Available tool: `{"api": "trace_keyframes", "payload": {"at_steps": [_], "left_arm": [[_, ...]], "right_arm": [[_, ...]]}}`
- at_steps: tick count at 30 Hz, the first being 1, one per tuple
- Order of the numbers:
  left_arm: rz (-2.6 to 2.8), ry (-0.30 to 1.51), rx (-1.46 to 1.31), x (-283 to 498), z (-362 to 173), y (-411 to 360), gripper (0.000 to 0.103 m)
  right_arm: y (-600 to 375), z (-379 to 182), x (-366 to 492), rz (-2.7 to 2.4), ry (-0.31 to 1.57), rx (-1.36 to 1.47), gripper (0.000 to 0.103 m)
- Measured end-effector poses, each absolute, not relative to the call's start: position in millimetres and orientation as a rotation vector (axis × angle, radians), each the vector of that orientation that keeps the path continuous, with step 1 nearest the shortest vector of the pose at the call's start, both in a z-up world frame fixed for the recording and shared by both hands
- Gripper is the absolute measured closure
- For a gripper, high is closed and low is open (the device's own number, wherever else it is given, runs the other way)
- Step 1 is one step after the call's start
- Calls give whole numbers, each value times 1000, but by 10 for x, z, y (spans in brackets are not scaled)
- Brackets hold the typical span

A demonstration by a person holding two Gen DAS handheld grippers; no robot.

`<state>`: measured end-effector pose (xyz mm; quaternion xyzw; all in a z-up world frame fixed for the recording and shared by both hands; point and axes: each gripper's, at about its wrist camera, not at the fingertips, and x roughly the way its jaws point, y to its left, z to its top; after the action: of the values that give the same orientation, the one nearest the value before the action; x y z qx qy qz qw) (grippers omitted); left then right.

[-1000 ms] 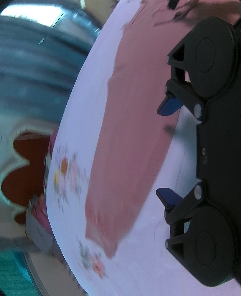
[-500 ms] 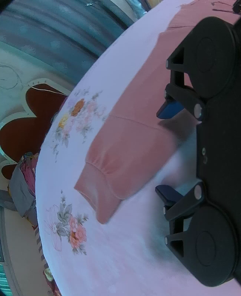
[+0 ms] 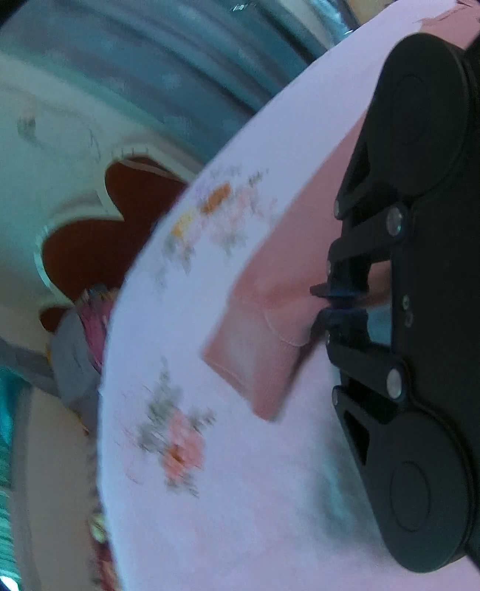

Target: Fold small clothes

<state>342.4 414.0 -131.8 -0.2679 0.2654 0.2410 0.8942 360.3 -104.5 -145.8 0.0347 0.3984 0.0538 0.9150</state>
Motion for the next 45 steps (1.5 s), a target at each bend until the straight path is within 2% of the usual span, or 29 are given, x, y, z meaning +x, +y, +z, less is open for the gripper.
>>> {"api": "trace_keyframes", "payload": {"at_steps": [6,13,17,22,24,25,28,30,31,33,34,35,36,37,44,45], "left_arm": [[291,452,-408,3478,-833,3470,98],[-115,423,-256,3665,-456,2004,98],[-321,476,-212,3799,-572,1059,98],[-468,625,-76,3912,-1051,33,98],[-472,678,-7,3923,-1241,-194,86],[-475,710,28,3926,-1324,-275,84],[-477,726,60,3826,-1362,-294,67],[-457,708,63,3750,-1314,-253,34],[-432,693,67,3713,-1281,-195,30],[-393,669,83,3683,-1200,-95,30],[-374,667,89,3664,-1176,-41,30],[-349,668,91,3644,-1175,42,30],[-323,668,91,3632,-1170,111,30],[-293,667,89,3597,-1154,207,30],[-57,711,99,3464,-1315,914,31],[-29,721,97,3460,-1354,992,32]], "right_arm": [[-1186,-1306,3530,102,780,145,61],[-1489,-1109,3365,68,733,192,61],[-1811,-1035,3215,21,722,211,61],[-2254,-1015,3032,-32,728,234,61],[-2399,-1015,2979,-33,733,247,61],[-2454,-1014,2960,-21,739,258,61],[-2557,-1008,2911,19,747,292,61],[-2569,-1005,2919,42,748,308,61],[-2561,-999,2936,55,749,310,61],[-2508,-993,2958,88,747,307,60],[-2457,-983,2981,108,746,300,56],[-2398,-969,2993,130,743,288,51],[-2328,-951,2992,149,733,270,37],[-2250,-926,2990,167,720,242,34],[-1612,-976,3009,267,699,-33,36],[-1545,-1019,3016,281,701,-65,42]]}}
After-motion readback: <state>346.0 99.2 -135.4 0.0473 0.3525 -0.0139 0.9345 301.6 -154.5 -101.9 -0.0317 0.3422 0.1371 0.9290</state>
